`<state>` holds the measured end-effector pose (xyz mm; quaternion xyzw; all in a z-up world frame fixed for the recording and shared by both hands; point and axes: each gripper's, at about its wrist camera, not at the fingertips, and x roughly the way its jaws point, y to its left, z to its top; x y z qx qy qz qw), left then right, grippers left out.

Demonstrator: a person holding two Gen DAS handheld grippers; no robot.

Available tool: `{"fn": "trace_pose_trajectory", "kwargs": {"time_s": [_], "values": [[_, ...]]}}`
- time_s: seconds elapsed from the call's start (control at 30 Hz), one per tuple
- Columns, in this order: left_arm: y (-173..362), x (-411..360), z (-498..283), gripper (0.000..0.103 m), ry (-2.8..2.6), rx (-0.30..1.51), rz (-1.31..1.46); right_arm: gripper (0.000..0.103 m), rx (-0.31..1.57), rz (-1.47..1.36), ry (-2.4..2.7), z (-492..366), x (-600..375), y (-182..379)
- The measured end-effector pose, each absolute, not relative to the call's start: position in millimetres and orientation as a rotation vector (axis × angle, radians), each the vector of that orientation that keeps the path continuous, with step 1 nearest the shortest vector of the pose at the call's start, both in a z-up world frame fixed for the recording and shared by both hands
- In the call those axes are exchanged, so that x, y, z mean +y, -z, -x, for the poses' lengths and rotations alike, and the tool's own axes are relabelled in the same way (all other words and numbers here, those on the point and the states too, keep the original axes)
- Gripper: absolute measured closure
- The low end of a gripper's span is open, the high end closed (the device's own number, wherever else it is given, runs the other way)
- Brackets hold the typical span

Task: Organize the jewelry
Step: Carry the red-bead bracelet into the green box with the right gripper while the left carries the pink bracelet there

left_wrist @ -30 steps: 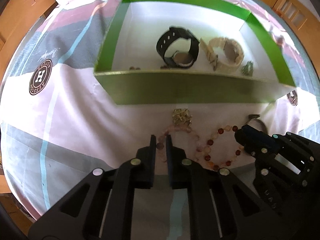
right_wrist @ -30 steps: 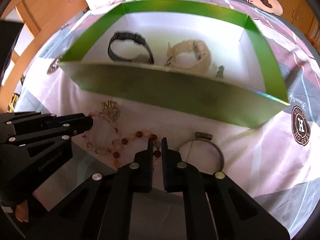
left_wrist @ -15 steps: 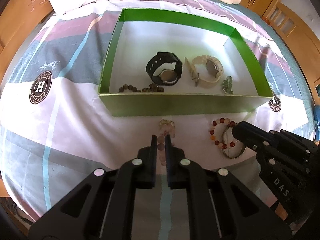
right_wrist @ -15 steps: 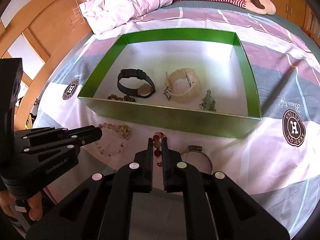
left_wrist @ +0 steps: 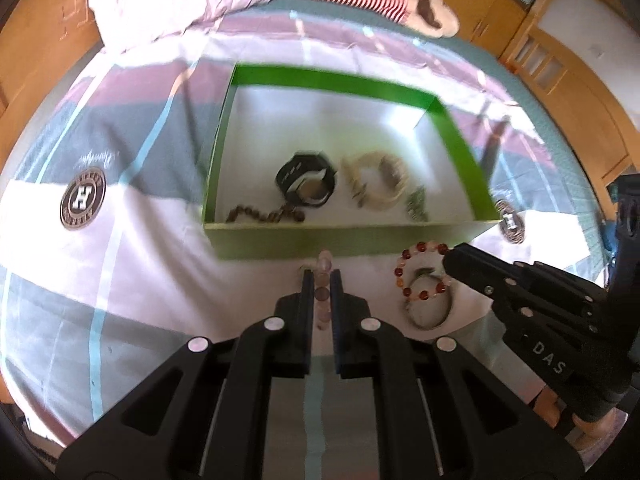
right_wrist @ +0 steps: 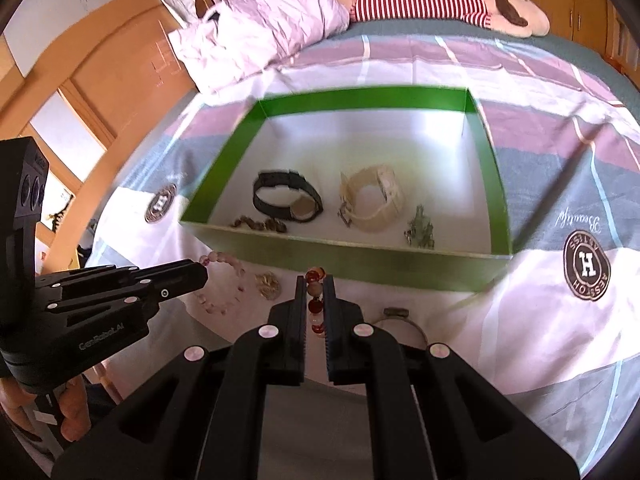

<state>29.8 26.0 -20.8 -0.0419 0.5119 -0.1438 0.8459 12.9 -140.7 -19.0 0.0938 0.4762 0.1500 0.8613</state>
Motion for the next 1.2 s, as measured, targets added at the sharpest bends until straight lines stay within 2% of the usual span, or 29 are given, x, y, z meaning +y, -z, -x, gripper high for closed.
{"fn": "trace_pose_trajectory", "kwargs": {"time_s": [0.33, 0.67, 1.2], "values": [[-21.8, 29.1, -33.2, 0.095, 0.324, 0.908, 0.119, 0.096, 0.811, -0.283, -0.265, -14.9, -170.7, -20.9], [-12.2, 33.7, -69.4, 0.095, 0.230, 0.917, 0.136, 0.096, 0.826, -0.313, -0.154, -48.4, -187.6, -0.2], [0.4, 34.9, -79.5, 0.095, 0.169, 0.929, 0.125, 0.096, 0.843, -0.266, -0.093, -53.8, -189.4, 10.8]]}}
